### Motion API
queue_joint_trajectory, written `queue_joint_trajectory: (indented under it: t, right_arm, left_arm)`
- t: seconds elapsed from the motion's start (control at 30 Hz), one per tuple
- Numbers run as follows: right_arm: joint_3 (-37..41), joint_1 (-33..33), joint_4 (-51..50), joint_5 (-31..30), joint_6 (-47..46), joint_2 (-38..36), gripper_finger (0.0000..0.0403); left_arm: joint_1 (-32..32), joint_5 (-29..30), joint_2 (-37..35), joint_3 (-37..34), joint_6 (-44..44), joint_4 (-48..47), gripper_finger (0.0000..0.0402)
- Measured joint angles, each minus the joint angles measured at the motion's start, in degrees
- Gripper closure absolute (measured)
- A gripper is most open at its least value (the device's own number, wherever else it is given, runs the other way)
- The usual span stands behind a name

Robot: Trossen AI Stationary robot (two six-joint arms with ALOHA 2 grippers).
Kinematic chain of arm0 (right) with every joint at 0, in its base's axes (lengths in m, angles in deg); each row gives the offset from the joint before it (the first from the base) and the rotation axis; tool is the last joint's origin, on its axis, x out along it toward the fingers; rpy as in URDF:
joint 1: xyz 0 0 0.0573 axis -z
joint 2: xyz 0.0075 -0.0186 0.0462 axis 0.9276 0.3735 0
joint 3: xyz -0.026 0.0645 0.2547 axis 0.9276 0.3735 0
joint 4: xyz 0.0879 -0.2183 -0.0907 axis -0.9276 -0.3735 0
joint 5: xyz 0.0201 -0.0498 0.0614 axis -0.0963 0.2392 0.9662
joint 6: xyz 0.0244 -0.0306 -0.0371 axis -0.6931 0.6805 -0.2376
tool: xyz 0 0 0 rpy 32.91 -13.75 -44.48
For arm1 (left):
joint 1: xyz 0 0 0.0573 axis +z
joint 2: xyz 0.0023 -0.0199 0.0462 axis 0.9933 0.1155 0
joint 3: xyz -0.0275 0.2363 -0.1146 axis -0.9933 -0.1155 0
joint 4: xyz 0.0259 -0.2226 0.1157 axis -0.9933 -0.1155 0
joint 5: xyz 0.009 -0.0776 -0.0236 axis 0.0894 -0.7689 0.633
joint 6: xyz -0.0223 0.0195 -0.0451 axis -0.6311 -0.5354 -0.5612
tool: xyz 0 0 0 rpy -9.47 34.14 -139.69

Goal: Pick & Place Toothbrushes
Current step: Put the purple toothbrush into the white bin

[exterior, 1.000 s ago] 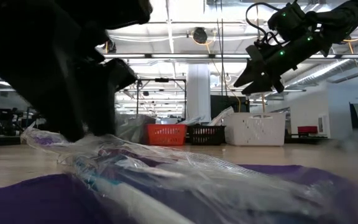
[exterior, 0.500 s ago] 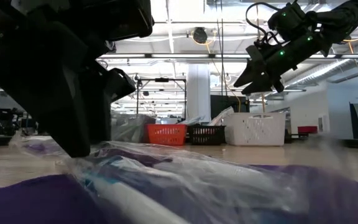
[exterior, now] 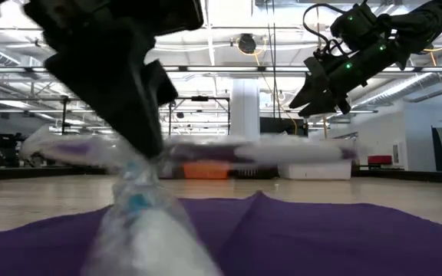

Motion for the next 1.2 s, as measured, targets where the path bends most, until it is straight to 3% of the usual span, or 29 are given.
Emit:
queue_joint_trajectory:
  t: [0.5,0.67,0.87,1.07,1.2]
  right_arm:
    - [-0.04,0.00,-0.12,0.14,0.02,-0.01,0.0192]
    - [-0.04,0.00,-0.14,0.16,0.02,-0.02,0.0192]
    - [-0.04,0.00,-0.14,0.17,0.21,0.00,0.0193]
    - [-0.04,0.00,-0.10,0.16,0.45,0.00,0.0193]
    - [-0.04,0.00,-0.09,0.11,0.45,-0.01,0.0193]
  left_arm:
    - [1.27,26.18,-13.90,0.07,-0.11,0.35,0.0396]
    - [2.36,23.66,-15.09,0.07,0.22,0.00,0.0396]
    - [2.25,25.20,-15.04,0.07,-1.61,-0.10,0.0397]
    - [-1.21,24.93,-15.50,0.04,-3.16,-0.09,0.0398]
    - [-4.07,31.59,-17.50,0.04,-2.85,1.07,0.0398]
